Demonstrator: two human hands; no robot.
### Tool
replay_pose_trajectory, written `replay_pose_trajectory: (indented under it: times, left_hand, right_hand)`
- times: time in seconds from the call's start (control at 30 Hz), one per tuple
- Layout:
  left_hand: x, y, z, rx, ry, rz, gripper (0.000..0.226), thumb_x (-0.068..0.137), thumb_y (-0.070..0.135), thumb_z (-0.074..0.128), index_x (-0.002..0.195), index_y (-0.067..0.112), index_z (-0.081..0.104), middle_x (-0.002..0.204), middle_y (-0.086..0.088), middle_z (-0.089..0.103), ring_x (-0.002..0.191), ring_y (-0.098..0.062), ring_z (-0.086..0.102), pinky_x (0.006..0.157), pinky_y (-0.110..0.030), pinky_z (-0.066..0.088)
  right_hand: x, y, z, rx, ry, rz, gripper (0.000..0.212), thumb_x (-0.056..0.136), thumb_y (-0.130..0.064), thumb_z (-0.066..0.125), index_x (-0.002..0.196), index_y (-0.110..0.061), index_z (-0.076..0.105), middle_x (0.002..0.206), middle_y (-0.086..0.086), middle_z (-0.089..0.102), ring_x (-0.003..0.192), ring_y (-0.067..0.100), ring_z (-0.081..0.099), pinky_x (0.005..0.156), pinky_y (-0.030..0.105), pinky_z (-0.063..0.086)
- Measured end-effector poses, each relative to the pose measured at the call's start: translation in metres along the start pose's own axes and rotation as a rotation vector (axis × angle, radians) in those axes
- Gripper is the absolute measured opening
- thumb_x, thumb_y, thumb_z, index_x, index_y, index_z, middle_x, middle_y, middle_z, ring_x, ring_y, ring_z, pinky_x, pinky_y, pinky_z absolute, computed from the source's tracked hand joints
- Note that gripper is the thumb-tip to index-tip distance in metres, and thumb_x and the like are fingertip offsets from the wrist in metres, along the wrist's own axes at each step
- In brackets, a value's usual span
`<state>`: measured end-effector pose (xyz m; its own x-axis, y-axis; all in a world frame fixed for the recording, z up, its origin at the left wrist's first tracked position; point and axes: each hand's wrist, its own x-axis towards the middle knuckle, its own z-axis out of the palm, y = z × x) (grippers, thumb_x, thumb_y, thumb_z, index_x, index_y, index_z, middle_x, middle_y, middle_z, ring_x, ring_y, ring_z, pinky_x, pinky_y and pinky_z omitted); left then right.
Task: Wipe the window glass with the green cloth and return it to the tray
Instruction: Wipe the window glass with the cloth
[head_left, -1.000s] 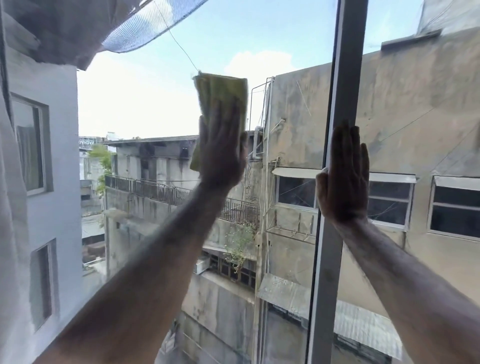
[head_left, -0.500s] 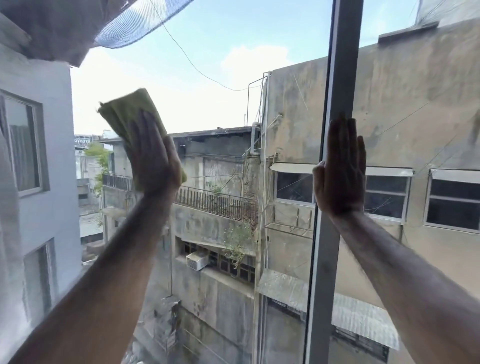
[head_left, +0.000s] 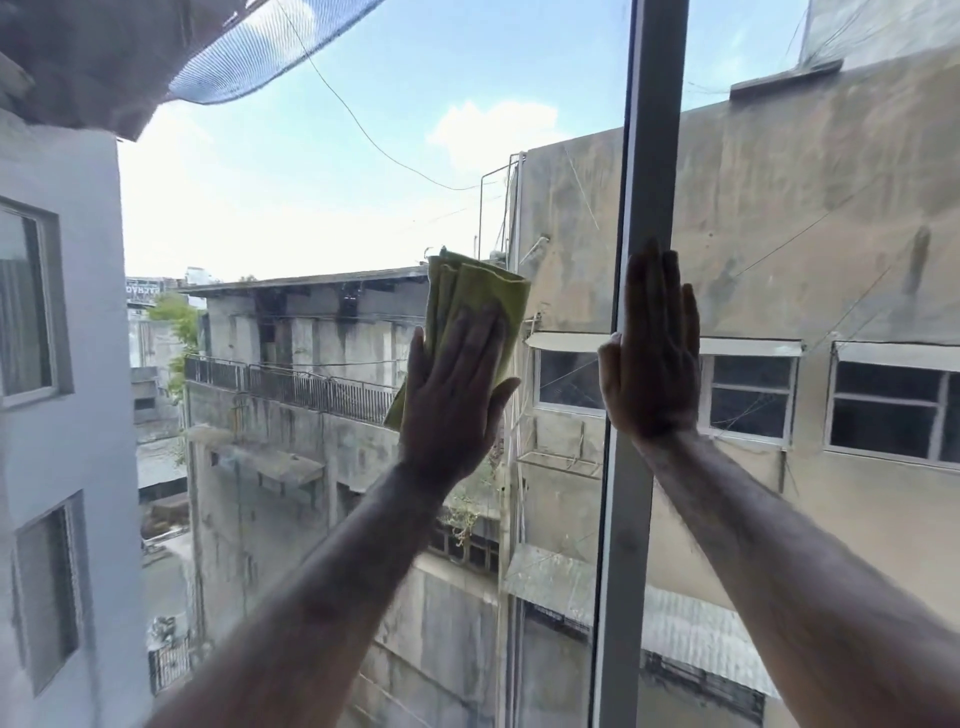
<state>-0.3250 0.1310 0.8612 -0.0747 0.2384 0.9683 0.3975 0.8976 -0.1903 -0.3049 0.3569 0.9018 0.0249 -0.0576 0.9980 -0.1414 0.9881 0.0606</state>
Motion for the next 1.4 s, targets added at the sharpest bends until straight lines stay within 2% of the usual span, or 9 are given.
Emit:
replay_pose_trajectory:
  times: [0.1,0.23,0.43,0.67,0.83,0.93,1.07,1.27,1.4]
  left_hand:
    - [0.027,-0.007,-0.019,-0.041,-0.007,0.008,0.045,0.101,0.021,0.044,0.142,0.016,0.061,0.149,-0.003,0.062,0.134,-0.025,0.061,0.119,-0.063,0.039]
    - [0.063,-0.015,-0.042,-0.097,-0.087,0.012,0.029,0.093,0.005,0.06,0.119,0.009,0.073,0.152,-0.01,0.056,0.145,-0.027,0.051,0.12,-0.059,0.044]
    - [0.096,-0.019,-0.062,0.025,-0.248,-0.038,0.058,0.086,-0.008,0.065,0.142,0.008,0.056,0.144,-0.015,0.062,0.139,-0.031,0.056,0.129,-0.062,0.025]
    - [0.091,-0.014,-0.076,0.005,-0.258,-0.045,0.029,0.094,-0.005,0.066,0.119,0.009,0.073,0.111,-0.014,0.073,0.1,-0.034,0.075,0.086,-0.046,0.064]
    - [0.082,-0.027,-0.093,-0.335,-0.262,-0.225,0.03,0.084,0.009,0.085,0.112,0.008,0.075,0.111,-0.015,0.077,0.094,-0.024,0.07,0.085,-0.041,0.063]
    - [0.066,-0.033,-0.108,-0.579,-0.251,-0.426,0.028,0.076,0.019,0.09,0.098,0.015,0.074,0.092,0.001,0.076,0.079,-0.013,0.064,0.066,-0.014,0.049]
    - [0.023,-0.045,-0.116,-0.902,-0.336,-0.782,0.036,0.076,0.021,0.091,0.102,0.01,0.068,0.101,-0.01,0.078,0.091,-0.033,0.076,0.075,-0.044,0.066]
    - [-0.116,-0.046,-0.121,-1.237,-0.586,-1.173,0.048,0.072,0.034,0.086,0.109,0.012,0.066,0.098,-0.006,0.077,0.074,-0.019,0.079,0.068,-0.039,0.069]
    - [-0.233,-0.028,-0.116,-1.286,-0.733,-1.327,0.012,0.092,0.015,0.076,0.096,0.02,0.066,0.083,0.004,0.079,0.065,-0.013,0.075,0.055,-0.03,0.066]
  right_hand:
    - [0.0,0.002,0.001,-0.012,-0.03,0.002,0.085,0.09,-0.013,0.044,0.169,-0.003,0.015,0.18,0.016,0.014,0.169,0.032,0.012,0.138,0.05,0.013]
    - [0.001,0.0,-0.002,0.002,-0.047,0.017,0.088,0.087,-0.013,0.043,0.169,-0.004,0.014,0.18,0.016,0.015,0.168,0.032,0.013,0.138,0.05,0.012]
    - [0.002,-0.007,-0.015,0.031,-0.117,0.052,0.093,0.084,-0.011,0.05,0.169,-0.003,0.013,0.18,0.016,0.014,0.168,0.032,0.013,0.138,0.051,0.013]
    - [0.009,-0.02,-0.046,0.089,-0.295,0.116,0.087,0.098,-0.025,0.059,0.169,0.0,0.014,0.18,0.019,0.01,0.169,0.034,0.009,0.137,0.053,0.014]
    - [0.0,-0.045,-0.068,0.327,-0.365,-0.046,0.077,0.099,-0.043,0.064,0.161,-0.003,0.041,0.159,0.019,0.055,0.141,0.03,0.059,0.116,0.04,0.047]
    - [-0.012,-0.059,-0.073,0.589,-0.651,0.23,0.079,0.089,-0.045,0.082,0.154,-0.013,0.051,0.131,0.003,0.071,0.106,0.015,0.068,0.091,0.025,0.053]
    - [-0.04,-0.057,-0.073,0.86,-1.063,0.644,0.047,0.072,-0.046,0.091,0.109,-0.019,0.08,0.094,-0.005,0.081,0.086,0.011,0.076,0.078,0.027,0.054]
    - [-0.154,-0.064,-0.086,1.343,-1.032,1.264,0.028,0.094,-0.017,0.076,0.121,-0.013,0.072,0.108,0.009,0.084,0.091,0.023,0.083,0.072,0.036,0.068]
    - [-0.253,-0.084,-0.105,1.275,-1.084,1.509,0.021,0.098,-0.022,0.073,0.119,-0.017,0.072,0.096,0.006,0.083,0.081,0.022,0.082,0.066,0.038,0.069]
